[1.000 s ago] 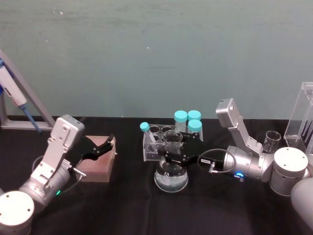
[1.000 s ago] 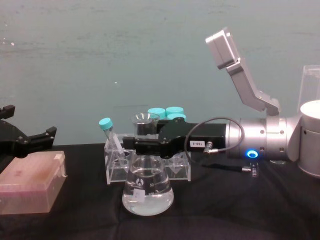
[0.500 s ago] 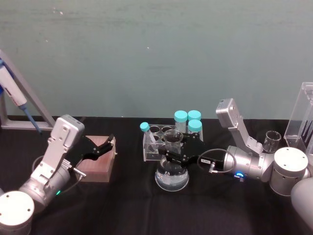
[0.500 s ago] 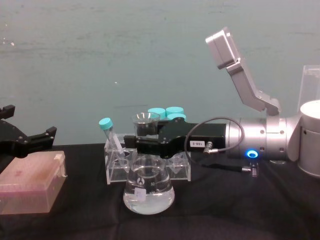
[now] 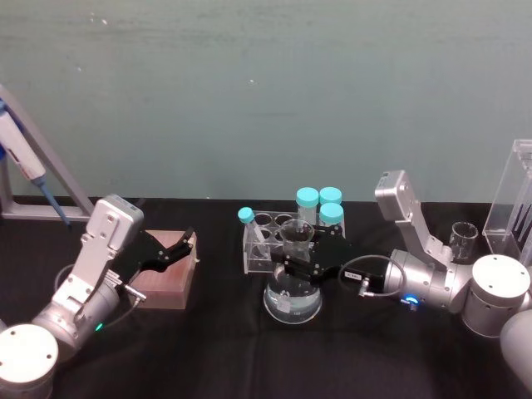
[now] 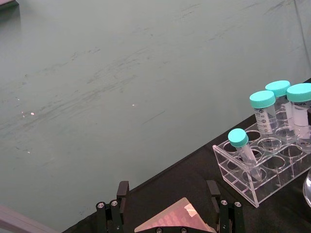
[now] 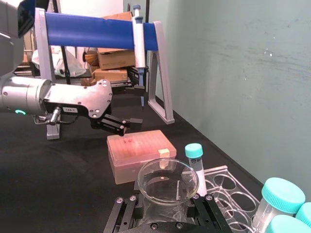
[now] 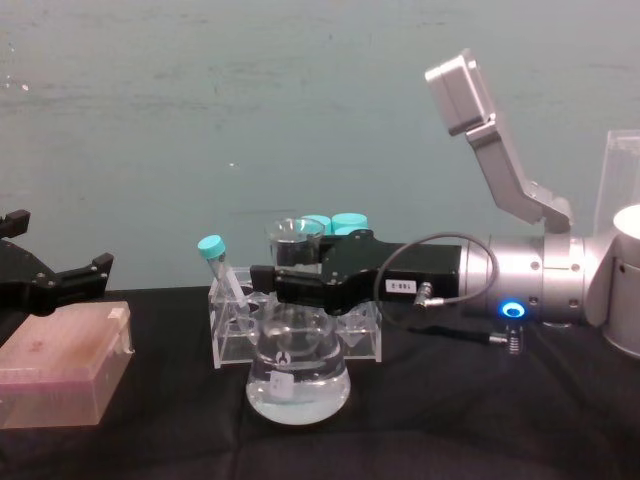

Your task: Place the experimental apparatus aside using one hand.

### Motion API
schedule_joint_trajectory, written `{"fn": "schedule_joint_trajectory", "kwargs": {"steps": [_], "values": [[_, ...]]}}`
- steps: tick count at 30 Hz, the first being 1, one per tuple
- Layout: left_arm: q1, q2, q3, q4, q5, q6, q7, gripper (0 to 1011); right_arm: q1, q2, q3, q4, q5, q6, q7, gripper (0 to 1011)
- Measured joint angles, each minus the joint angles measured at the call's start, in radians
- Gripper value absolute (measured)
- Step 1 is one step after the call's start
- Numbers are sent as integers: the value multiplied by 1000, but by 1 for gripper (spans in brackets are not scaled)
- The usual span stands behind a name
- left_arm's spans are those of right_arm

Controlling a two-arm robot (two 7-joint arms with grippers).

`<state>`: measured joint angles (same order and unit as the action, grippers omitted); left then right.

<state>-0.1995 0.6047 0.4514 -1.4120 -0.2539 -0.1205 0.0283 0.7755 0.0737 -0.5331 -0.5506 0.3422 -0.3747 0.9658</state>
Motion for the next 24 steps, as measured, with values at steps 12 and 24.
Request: {"fn": "schedule_joint_trajectory", "kwargs": {"steps": [12,24], "values": [[0,0,0,0,0,0,0,1000,-55,49,1,-127,22,70,-32,451],[0,0,0,0,0,0,0,1000,-116,120,4,-264,52,124,-94,451]]}}
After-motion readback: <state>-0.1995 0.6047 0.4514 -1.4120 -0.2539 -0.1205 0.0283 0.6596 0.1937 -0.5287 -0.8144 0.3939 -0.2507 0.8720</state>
